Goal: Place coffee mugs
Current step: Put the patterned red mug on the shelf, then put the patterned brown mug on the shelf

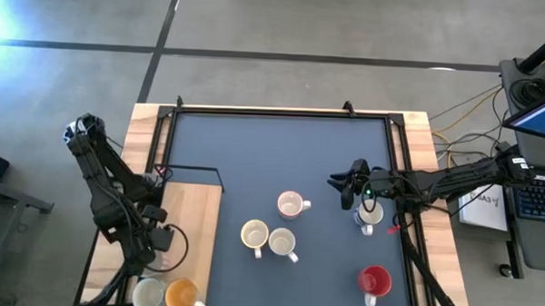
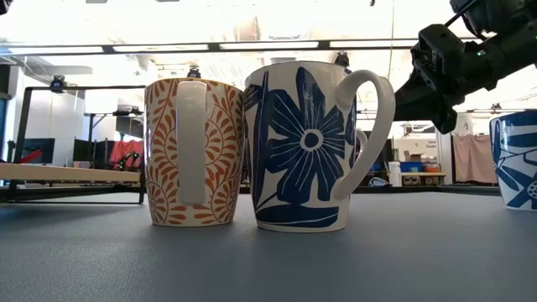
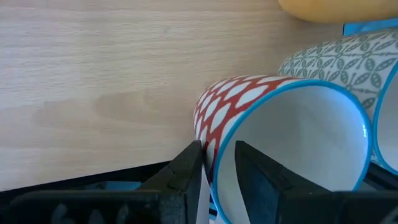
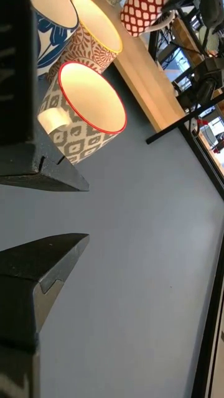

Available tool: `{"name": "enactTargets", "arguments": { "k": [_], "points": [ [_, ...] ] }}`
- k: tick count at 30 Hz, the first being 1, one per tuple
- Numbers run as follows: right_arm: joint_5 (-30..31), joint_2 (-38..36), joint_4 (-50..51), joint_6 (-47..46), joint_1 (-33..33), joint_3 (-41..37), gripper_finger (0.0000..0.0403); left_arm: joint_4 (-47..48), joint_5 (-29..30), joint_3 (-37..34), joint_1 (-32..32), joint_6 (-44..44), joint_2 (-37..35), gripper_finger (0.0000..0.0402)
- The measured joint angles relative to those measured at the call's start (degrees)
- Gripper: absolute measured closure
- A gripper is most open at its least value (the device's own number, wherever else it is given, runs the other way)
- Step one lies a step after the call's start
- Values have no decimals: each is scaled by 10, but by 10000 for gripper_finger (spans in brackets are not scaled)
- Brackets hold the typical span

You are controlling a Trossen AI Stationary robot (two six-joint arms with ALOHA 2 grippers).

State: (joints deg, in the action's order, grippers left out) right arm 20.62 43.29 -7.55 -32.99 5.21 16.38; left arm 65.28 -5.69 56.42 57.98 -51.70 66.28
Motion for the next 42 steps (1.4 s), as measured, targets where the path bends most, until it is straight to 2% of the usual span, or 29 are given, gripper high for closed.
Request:
{"name": "enactTargets", "arguments": {
  "k": [15, 22, 29, 33, 42],
  "points": [
    [0, 0, 0, 0, 0, 0, 296, 23, 25, 15, 0, -4, -5, 322],
    [0, 0, 0, 0, 0, 0, 296, 63, 38, 42, 0, -9, -7, 322],
    [0, 0, 0, 0, 0, 0, 296, 88, 83, 62, -5, -18, -8, 322],
    [0, 0, 0, 0, 0, 0, 296, 87, 124, 76, -32, -4, -8, 322],
    [0, 0, 0, 0, 0, 0, 296, 72, 127, 87, -131, 64, 9, 311]
  ]
}}
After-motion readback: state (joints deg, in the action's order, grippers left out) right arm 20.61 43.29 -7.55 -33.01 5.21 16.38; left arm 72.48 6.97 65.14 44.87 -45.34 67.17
